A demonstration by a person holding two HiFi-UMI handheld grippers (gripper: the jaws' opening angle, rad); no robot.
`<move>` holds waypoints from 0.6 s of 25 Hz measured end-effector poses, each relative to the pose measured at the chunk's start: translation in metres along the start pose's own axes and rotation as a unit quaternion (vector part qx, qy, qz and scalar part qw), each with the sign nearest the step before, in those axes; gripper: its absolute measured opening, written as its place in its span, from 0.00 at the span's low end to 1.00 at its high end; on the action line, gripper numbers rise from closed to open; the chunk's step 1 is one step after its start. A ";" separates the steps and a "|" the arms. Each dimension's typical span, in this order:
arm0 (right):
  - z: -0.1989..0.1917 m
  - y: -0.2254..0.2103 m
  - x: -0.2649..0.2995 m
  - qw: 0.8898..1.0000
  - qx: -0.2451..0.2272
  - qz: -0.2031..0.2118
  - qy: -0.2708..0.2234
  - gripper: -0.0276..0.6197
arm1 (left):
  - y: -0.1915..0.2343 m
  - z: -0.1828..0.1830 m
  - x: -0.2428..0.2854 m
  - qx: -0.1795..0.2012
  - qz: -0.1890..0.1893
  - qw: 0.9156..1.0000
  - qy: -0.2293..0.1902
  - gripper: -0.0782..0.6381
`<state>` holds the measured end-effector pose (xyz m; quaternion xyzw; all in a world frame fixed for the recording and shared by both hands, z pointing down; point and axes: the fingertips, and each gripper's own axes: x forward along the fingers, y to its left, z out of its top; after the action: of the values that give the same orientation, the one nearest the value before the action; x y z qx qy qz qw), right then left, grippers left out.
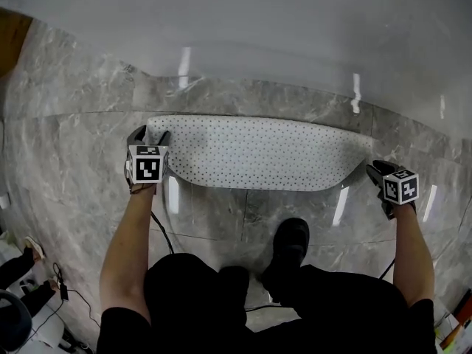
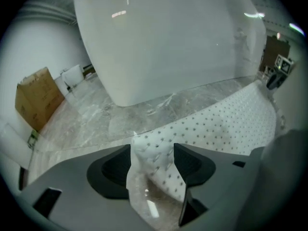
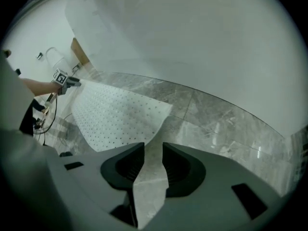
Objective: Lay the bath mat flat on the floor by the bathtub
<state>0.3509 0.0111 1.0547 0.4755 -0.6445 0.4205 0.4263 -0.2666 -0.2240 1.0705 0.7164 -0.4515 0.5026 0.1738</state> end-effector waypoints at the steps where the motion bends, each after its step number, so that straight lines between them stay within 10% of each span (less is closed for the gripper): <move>1: 0.003 -0.009 -0.003 0.999 0.023 -0.010 -0.021 0.25 | 0.007 0.000 -0.003 0.027 0.020 0.999 0.002 0.49; 6: 0.077 -0.001 -0.008 0.984 0.092 0.002 -0.153 0.31 | 0.012 0.017 -0.027 0.114 0.032 0.993 -0.010 0.51; 9: 0.134 0.062 0.015 0.987 -0.072 0.028 -0.139 0.38 | -0.029 0.033 -0.035 0.164 -0.052 0.985 -0.014 0.51; 15: 0.177 0.180 0.069 0.941 -0.319 0.094 -0.055 0.45 | -0.134 0.060 -0.046 0.320 -0.182 0.930 0.020 0.51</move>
<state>0.1372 -0.1397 1.0459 0.2742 -0.8092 0.2043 0.4778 -0.1268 -0.1728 1.0313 0.7937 -0.1256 0.5943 0.0329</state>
